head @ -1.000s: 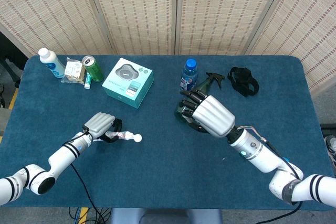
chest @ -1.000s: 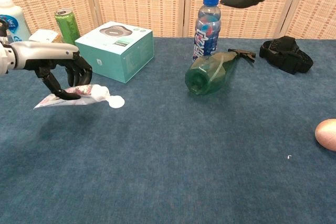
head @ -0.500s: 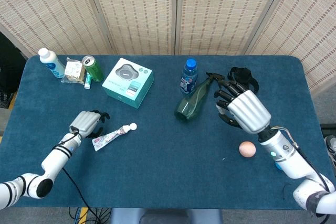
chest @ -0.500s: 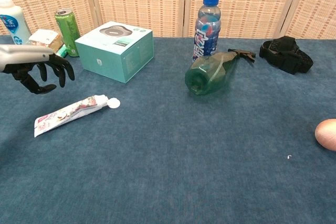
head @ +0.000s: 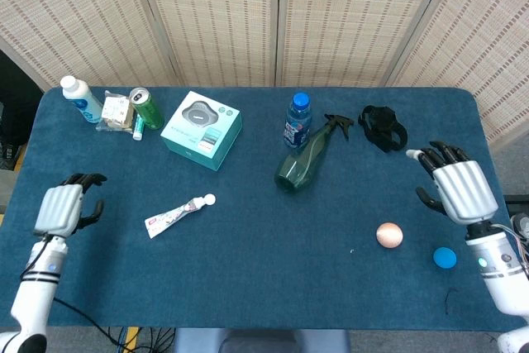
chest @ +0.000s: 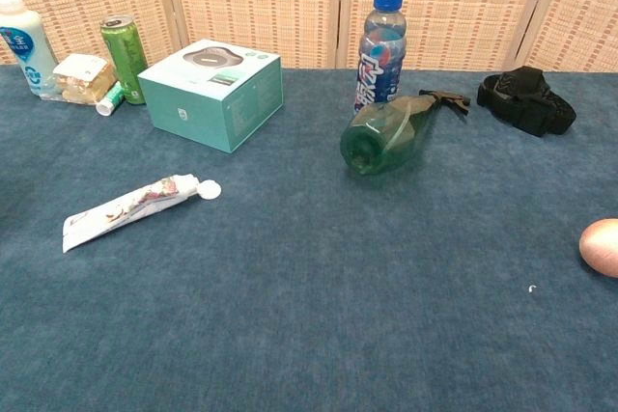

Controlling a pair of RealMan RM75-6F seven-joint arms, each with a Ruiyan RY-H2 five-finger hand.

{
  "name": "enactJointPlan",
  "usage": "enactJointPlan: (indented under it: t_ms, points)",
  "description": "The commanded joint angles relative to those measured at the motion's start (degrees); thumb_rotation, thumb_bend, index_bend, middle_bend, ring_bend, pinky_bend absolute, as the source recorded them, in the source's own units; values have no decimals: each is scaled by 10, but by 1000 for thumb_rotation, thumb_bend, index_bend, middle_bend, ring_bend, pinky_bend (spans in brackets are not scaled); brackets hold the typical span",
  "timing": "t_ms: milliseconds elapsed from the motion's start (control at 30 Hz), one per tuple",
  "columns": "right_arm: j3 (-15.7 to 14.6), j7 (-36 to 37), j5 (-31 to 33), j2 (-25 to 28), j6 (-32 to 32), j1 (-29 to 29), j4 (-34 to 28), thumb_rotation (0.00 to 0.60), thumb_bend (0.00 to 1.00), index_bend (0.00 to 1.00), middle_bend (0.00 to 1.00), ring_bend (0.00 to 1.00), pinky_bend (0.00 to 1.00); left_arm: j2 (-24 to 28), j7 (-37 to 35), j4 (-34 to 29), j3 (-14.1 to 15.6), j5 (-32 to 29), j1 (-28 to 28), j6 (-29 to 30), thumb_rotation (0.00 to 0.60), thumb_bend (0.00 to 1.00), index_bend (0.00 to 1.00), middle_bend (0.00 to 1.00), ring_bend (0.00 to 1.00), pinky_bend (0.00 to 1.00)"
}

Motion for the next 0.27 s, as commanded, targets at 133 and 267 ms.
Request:
enactJointPlan:
  t_ms: [133,267]
  points:
    - [-22,-22,27,-7,45,-65,-16,600,209,207,305,159,286,12,-3,-32,21,47,74,86,600,375,290,329,211,279]
    - [-27,-24,30,-13,71,-97,-24,600,209,204,305,159,286,6,3,-43,28,82,101,122,600,375,296,328,211,272]
